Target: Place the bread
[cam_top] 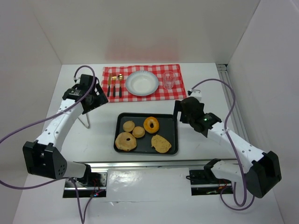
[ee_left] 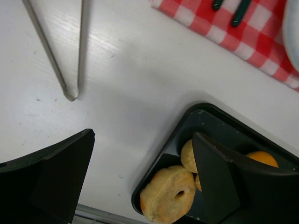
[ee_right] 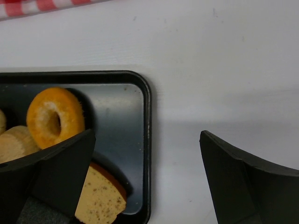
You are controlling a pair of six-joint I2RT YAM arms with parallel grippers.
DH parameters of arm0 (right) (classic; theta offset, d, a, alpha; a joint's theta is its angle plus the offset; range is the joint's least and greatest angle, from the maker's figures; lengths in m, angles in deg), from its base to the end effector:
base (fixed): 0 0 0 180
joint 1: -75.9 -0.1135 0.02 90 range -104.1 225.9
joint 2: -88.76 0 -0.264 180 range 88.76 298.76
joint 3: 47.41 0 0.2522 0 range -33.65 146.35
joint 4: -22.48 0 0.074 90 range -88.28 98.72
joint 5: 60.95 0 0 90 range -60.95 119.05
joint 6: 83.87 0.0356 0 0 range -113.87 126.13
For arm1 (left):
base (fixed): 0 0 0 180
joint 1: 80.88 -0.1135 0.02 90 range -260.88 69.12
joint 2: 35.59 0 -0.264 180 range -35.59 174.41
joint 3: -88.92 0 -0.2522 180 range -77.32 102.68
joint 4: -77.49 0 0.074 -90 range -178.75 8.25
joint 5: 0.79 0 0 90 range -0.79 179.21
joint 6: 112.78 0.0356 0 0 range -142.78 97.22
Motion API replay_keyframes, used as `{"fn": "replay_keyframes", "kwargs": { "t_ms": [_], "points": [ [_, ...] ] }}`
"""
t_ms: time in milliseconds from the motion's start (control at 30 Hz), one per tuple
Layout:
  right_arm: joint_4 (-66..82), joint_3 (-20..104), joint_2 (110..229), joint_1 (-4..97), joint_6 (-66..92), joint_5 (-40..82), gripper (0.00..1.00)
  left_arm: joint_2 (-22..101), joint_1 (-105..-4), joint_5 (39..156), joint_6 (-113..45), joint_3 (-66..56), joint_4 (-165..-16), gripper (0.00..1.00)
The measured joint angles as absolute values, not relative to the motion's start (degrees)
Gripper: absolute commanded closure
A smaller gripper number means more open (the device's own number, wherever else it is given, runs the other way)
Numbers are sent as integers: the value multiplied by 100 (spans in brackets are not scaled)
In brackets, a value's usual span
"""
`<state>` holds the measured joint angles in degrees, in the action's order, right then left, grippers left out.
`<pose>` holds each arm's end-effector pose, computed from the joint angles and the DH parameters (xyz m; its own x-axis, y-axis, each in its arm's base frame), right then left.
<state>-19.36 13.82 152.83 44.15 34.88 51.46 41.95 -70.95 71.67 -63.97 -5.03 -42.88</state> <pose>0.2048 0.1108 0.2633 -0.6473 0.1223 -0.7523 0.0632 0.9923 0.1070 0.2779 -0.0378 0.3246 -0.5626 -0.5390 -0.6269 -0.5215 0.8197 -0.2368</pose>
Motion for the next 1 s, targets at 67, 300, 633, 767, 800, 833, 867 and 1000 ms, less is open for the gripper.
{"fn": "replay_keyframes", "kwargs": {
  "t_ms": [67,300,633,767,800,833,867,1000],
  "points": [
    [-1785,1353,15128,4444,3349,4897,0,4238,-7298,7307,-6517,-732,-4332,1],
    [-1376,1358,15161,4468,3102,4392,0,4800,-8341,7408,-6375,-1003,-4313,1],
    [-1044,1358,15462,4474,3021,4053,0,5945,-9318,7803,-6014,-1014,-4699,1],
    [-924,1358,15585,4509,3025,3964,0,6424,-9412,7900,-5883,-872,-4737,1],
    [-887,1358,15611,4516,3025,3924,0,6555,-9412,7900,-5870,-776,-4730,1],
    [-845,1358,15644,4520,3025,3889,0,6704,-9412,7897,-5861,-654,-4737,1],
    [-814,1358,15661,4520,3023,3856,0,6831,-9418,7893,-5854,-547,-4747,1],
    [-659,1355,15764,4525,3036,3734,0,7307,-9433,7830,-5846,22,-4693,1]
  ]
}}
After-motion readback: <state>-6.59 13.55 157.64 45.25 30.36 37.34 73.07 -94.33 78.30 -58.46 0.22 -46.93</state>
